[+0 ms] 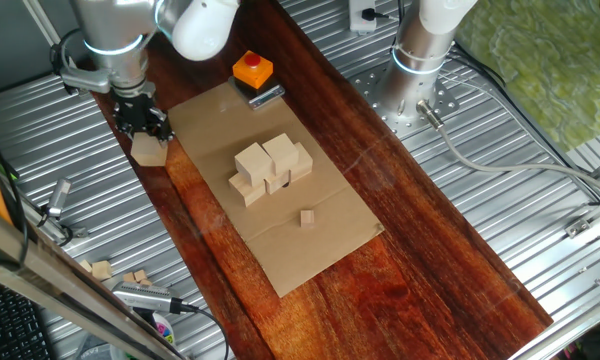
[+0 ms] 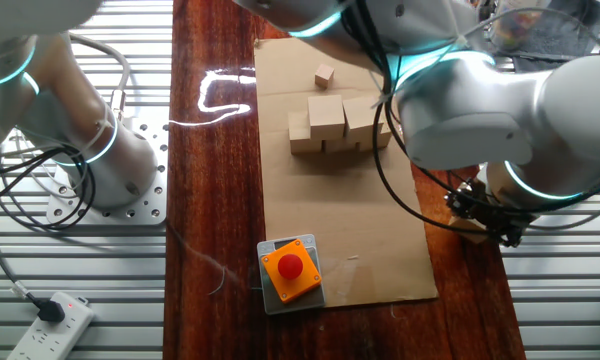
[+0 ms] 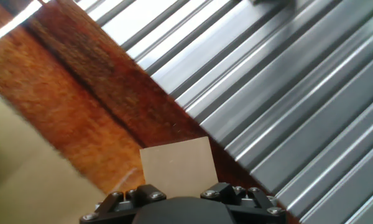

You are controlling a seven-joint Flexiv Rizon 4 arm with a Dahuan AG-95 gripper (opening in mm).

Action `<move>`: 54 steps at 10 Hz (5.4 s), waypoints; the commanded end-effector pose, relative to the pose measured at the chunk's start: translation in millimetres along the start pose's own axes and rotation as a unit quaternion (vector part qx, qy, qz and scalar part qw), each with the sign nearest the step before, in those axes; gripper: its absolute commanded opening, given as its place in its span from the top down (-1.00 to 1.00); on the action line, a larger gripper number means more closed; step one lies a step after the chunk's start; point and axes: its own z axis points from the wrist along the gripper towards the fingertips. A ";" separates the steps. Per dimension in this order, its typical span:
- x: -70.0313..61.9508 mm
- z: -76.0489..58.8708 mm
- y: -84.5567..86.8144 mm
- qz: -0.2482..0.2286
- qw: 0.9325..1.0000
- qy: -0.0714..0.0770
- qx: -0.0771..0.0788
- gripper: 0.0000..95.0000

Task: Stack the blocks into a pyramid shape

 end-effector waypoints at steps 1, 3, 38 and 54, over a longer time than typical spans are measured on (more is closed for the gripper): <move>-0.6 0.8 -0.9 0.001 1.000 0.000 -0.001 1.00; -0.6 0.8 -0.9 0.001 1.000 0.000 -0.001 1.00; 40.2 1.5 4.5 0.047 0.999 0.013 -0.019 1.00; 45.6 13.0 -13.1 0.043 0.998 -0.006 -0.034 1.00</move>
